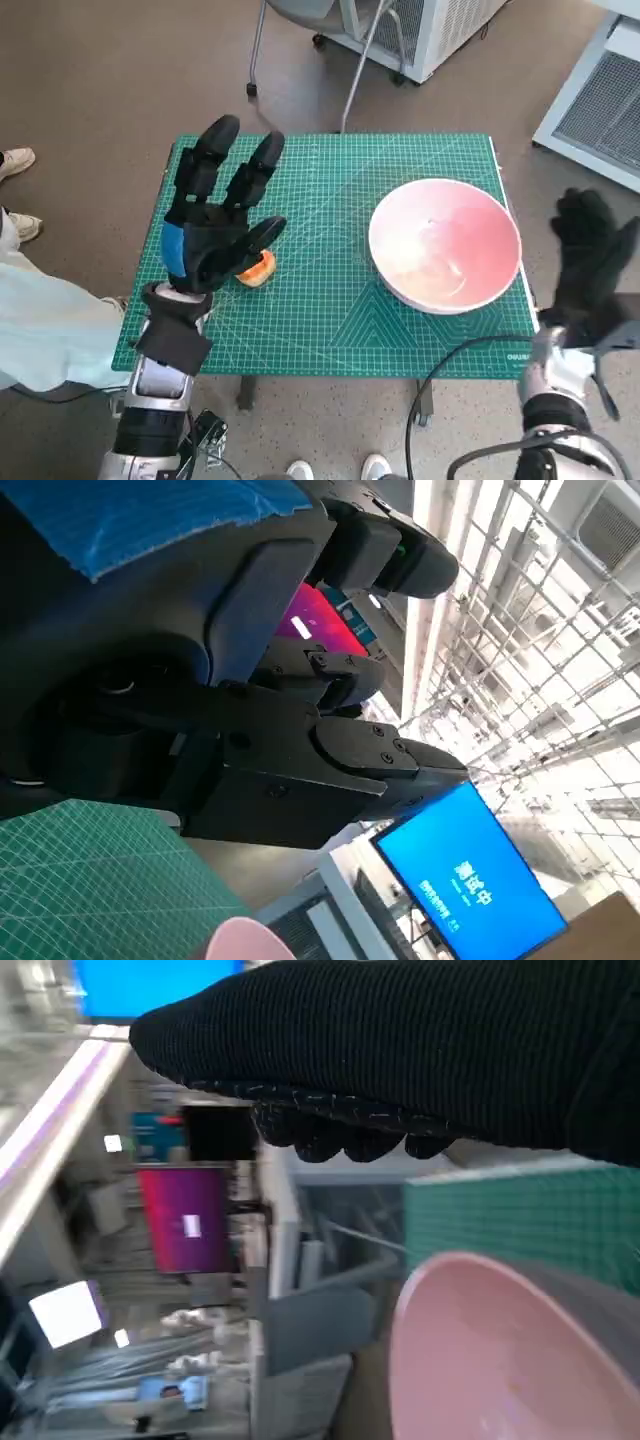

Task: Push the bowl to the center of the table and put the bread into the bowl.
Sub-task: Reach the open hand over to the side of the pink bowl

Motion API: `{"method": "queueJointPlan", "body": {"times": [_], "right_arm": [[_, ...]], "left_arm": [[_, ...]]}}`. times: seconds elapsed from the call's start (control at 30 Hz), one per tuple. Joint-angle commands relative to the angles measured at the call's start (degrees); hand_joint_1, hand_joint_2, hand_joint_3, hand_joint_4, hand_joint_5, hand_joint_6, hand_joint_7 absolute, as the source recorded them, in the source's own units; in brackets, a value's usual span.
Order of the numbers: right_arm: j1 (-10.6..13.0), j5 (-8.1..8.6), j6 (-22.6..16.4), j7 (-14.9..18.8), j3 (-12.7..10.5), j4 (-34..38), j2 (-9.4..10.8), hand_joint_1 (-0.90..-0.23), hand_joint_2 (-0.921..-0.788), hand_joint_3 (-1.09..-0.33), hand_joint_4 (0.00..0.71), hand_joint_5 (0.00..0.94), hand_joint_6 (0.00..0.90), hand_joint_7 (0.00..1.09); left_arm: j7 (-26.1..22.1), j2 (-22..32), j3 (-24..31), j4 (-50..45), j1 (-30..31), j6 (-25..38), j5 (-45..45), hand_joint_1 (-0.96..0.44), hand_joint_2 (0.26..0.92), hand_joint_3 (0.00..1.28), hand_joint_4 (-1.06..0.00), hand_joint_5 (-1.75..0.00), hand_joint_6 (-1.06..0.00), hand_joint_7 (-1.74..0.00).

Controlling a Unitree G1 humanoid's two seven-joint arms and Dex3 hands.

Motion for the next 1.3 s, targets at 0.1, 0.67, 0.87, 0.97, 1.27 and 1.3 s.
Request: {"method": "queueJointPlan", "body": {"times": [0.1, 0.67, 0.87, 0.97, 1.27, 1.3], "right_arm": [[-2.31, 2.87, 6.36, 0.85, -2.60, 2.41, 3.47, -0.521, -0.921, -0.790, 0.263, 0.005, 0.161, 0.48], [-8.17, 5.02, 10.97, 1.08, -5.30, 2.98, 9.13, -0.492, -0.921, -0.786, 0.267, 0.005, 0.163, 0.45], [-10.69, 5.83, 12.28, 0.57, -6.11, 3.11, 11.16, -0.472, -0.921, -0.790, 0.268, 0.002, 0.127, 0.61], [-11.77, 5.82, 13.04, 0.04, -6.21, 3.26, 11.91, -0.465, -0.921, -0.795, 0.270, 0.002, 0.114, 0.66], [-13.98, 3.44, 15.24, -2.56, -4.60, 3.77, 13.57, -0.493, -0.921, -0.802, 0.280, 0.006, 0.084, 0.66], [-14.20, 3.17, 15.61, -2.64, -4.42, 3.82, 13.72, -0.494, -0.921, -0.803, 0.280, 0.006, 0.083, 0.66]], "left_arm": [[0.27, 0.87, 0.51, -1.99, 0.49, 0.76, 0.24, -0.10, 0.921, 0.17, -0.39, 0.00, -0.10, -0.62], [0.13, 1.74, 1.92, -9.60, 4.36, 5.43, 0.27, -0.10, 0.919, 0.17, -0.38, 0.00, -0.03, -0.78], [0.57, 1.71, 2.66, -12.52, 5.91, 7.41, 0.65, -0.09, 0.914, 0.18, -0.37, 0.00, -0.01, -0.81], [0.85, 1.69, 3.04, -13.85, 6.69, 8.22, 1.03, -0.09, 0.911, 0.19, -0.37, 0.00, 0.00, -0.82], [1.63, 1.56, 4.16, -16.18, 8.86, 9.50, 1.92, -0.10, 0.906, 0.20, -0.37, 0.00, 0.00, -0.82], [1.71, 1.54, 4.25, -16.31, 9.07, 9.56, 1.95, -0.10, 0.906, 0.20, -0.37, 0.00, 0.00, -0.81]]}}
